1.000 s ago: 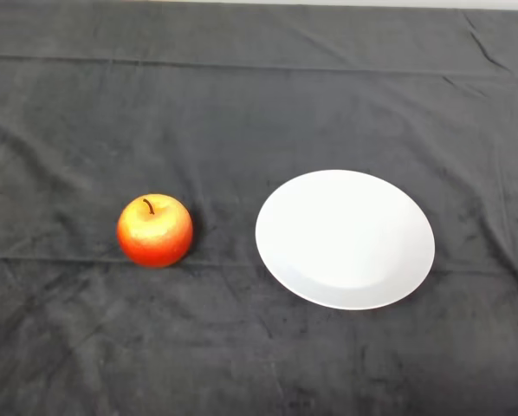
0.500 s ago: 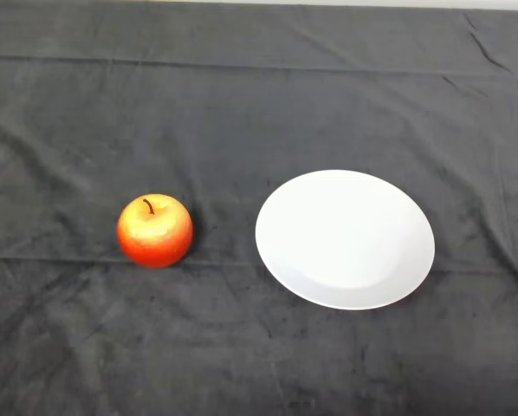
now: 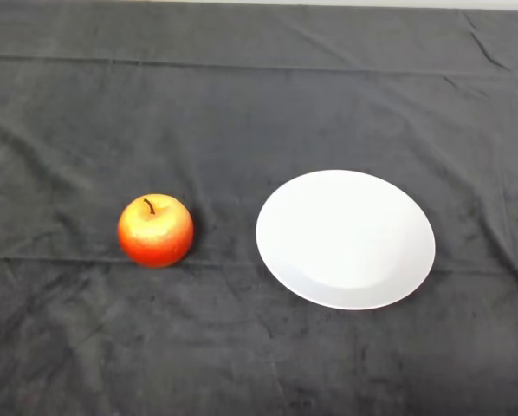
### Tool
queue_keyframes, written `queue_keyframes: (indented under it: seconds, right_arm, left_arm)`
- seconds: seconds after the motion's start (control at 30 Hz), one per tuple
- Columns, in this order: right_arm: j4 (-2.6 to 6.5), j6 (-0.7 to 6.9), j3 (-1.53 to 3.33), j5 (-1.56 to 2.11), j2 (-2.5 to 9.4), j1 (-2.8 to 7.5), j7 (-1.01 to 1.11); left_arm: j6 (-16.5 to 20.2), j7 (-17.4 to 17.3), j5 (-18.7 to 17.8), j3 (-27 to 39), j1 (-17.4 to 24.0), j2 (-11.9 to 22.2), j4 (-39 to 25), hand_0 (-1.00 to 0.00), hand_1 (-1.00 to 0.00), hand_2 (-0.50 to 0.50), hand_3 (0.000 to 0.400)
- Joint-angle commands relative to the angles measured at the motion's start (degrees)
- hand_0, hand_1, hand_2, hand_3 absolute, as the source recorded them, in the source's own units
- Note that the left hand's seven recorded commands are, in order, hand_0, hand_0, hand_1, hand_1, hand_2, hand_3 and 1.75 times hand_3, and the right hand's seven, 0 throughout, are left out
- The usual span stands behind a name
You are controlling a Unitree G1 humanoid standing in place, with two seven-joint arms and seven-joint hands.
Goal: Move the apple to the plate
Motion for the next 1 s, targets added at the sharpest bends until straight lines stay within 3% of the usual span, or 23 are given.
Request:
queue_keyframes:
  seconds: [0.03,0.37,0.7,0.83,1.0]
  right_arm:
    - [-2.36,-0.43,0.37,0.81,-0.11,-1.44,-0.98]
    - [-2.52,-0.44,0.43,0.85,-0.04,-1.38,-1.05]
    - [-2.92,-0.45,0.54,0.88,0.13,-1.23,-1.23]
    - [-3.10,-0.45,0.59,0.89,0.20,-1.17,-1.32]
    - [-3.31,-0.45,0.65,0.90,0.27,-1.09,-1.42]
  left_arm:
    - [-1.1,-0.9,1.7,-1.9,0.7,-2.4,-2.6,0.00,0.00,0.00,0.000]
    - [-3.1,-2.4,5.5,-8.4,5.7,-7.5,-16.8,0.00,0.00,0.00,0.000]
    - [-0.8,0.7,9.0,-18.1,12.4,-10.0,-34.1,0.00,0.00,0.00,0.000]
    - [0.9,1.6,10.2,-21.0,11.2,-9.1,-35.4,0.00,0.00,0.00,0.000]
    - [2.6,1.9,11.8,-23.6,6.0,-8.1,-31.0,0.00,0.00,0.00,0.000]
